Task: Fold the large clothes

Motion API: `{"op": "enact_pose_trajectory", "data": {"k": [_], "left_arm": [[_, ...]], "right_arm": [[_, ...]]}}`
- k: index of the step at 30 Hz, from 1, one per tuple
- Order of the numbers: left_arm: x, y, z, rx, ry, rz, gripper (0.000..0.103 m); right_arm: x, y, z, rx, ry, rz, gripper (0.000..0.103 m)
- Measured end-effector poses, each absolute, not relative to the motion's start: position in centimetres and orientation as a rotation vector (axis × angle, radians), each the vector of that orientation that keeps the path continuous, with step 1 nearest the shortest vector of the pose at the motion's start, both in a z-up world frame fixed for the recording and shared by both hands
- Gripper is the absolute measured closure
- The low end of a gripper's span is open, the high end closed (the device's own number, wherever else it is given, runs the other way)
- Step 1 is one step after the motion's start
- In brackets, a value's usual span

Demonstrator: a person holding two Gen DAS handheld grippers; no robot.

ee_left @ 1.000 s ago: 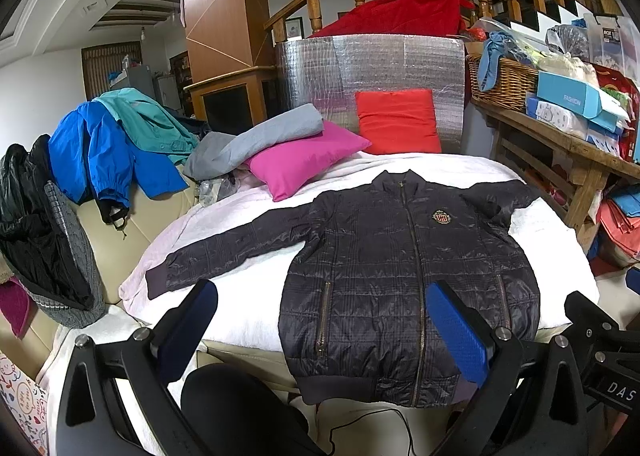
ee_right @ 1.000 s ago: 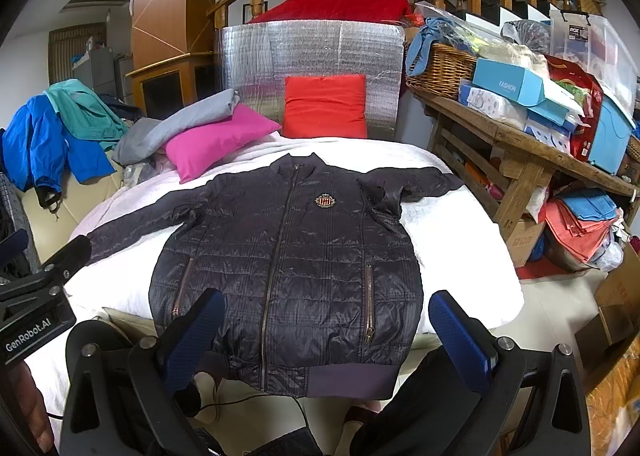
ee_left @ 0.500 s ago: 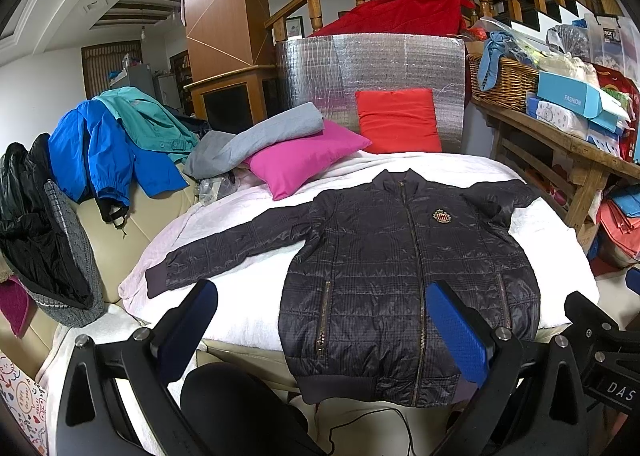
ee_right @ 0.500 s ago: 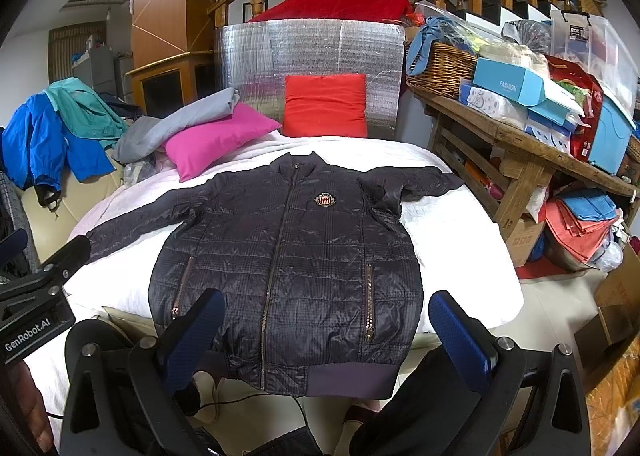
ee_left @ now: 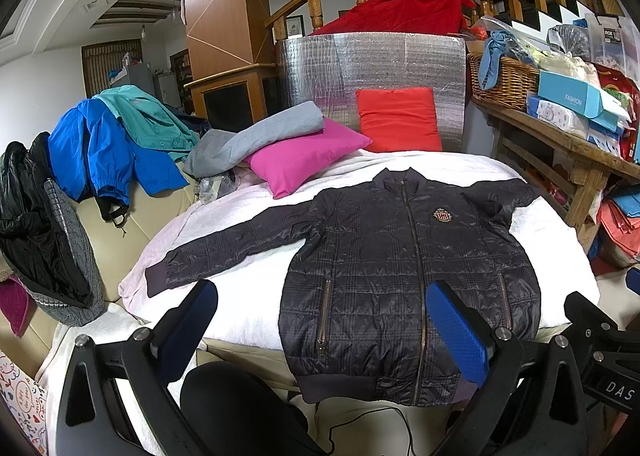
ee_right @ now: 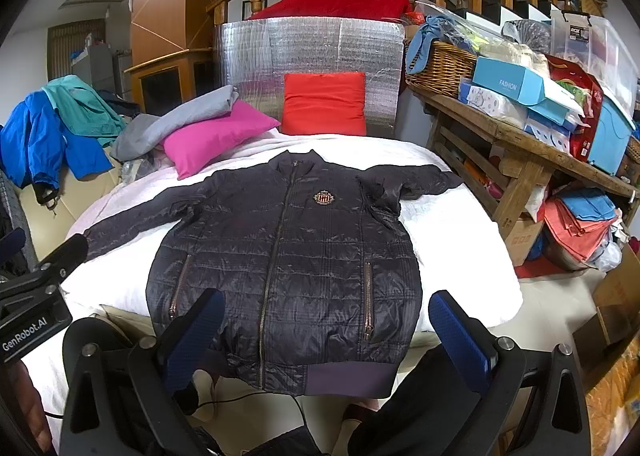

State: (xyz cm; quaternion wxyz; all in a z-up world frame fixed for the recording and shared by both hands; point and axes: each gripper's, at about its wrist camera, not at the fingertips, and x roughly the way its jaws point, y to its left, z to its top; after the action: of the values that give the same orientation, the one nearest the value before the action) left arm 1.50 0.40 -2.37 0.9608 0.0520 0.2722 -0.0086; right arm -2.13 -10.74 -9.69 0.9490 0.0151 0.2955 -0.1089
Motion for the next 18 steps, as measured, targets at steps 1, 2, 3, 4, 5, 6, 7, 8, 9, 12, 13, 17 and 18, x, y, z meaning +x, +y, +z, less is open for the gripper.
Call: {"op": "enact_pose_trajectory", "data": {"k": [1, 2, 3, 4, 5, 6, 7, 8, 9, 12, 13, 17, 18], "left_arm": [[1.51, 0.43, -2.36, 0.105, 0.552, -0.018, 0.000], [1.49, 0.42, -2.41, 0.106, 0.552, -0.018, 0.000], [1.51, 0.45, -2.36, 0.105, 0.552, -0.018, 0.000], [1.51, 0.45, -2.37, 0.104, 0.552, -0.018, 0.000], [1.50, 0.45, -2.40, 0.104, 0.553, -0.017, 0.000], [1.49, 0.42, -2.42, 0.105, 0.552, -0.016, 0.000], [1.52, 0.46, -2.45, 0.105, 0.553, -0.016, 0.000], [1.53, 0.46, -2.51, 0.105, 0.553, -0.016, 0.000], [1.57, 0.47, -2.60, 0.106, 0.554, -0.012, 0.000], [1.64, 0.63, -2.68, 0.112, 0.552, 0.006, 0.000], [1.68, 0.69, -2.67, 0.113, 0.551, 0.014, 0.000], [1.61, 0.75, -2.43, 0.121, 0.540, 0.033, 0.000], [1.60, 0.79, -2.37, 0.122, 0.538, 0.035, 0.000]], "right_arm": [[-2.16, -10.76, -9.74, 0.030, 0.602, -0.222, 0.000], [-2.05, -10.74, -9.68, 0.028, 0.604, -0.224, 0.000], [-2.06, -10.76, -9.71, 0.028, 0.604, -0.224, 0.000], [-2.07, -10.76, -9.72, 0.027, 0.605, -0.224, 0.000], [-2.04, -10.73, -9.72, 0.027, 0.606, -0.225, 0.000], [-2.04, -10.72, -9.74, 0.026, 0.607, -0.225, 0.000], [-2.04, -10.73, -9.77, 0.026, 0.608, -0.225, 0.000], [-1.96, -10.65, -9.73, 0.027, 0.610, -0.224, 0.000], [-1.93, -10.69, -9.76, 0.028, 0.612, -0.223, 0.000], [-1.82, -10.81, -9.76, 0.034, 0.615, -0.224, 0.000], [-1.83, -10.85, -9.77, 0.036, 0.614, -0.225, 0.000], [-1.79, -10.86, -9.71, 0.038, 0.612, -0.228, 0.000], [-1.78, -10.84, -9.70, 0.037, 0.611, -0.229, 0.000]]}}
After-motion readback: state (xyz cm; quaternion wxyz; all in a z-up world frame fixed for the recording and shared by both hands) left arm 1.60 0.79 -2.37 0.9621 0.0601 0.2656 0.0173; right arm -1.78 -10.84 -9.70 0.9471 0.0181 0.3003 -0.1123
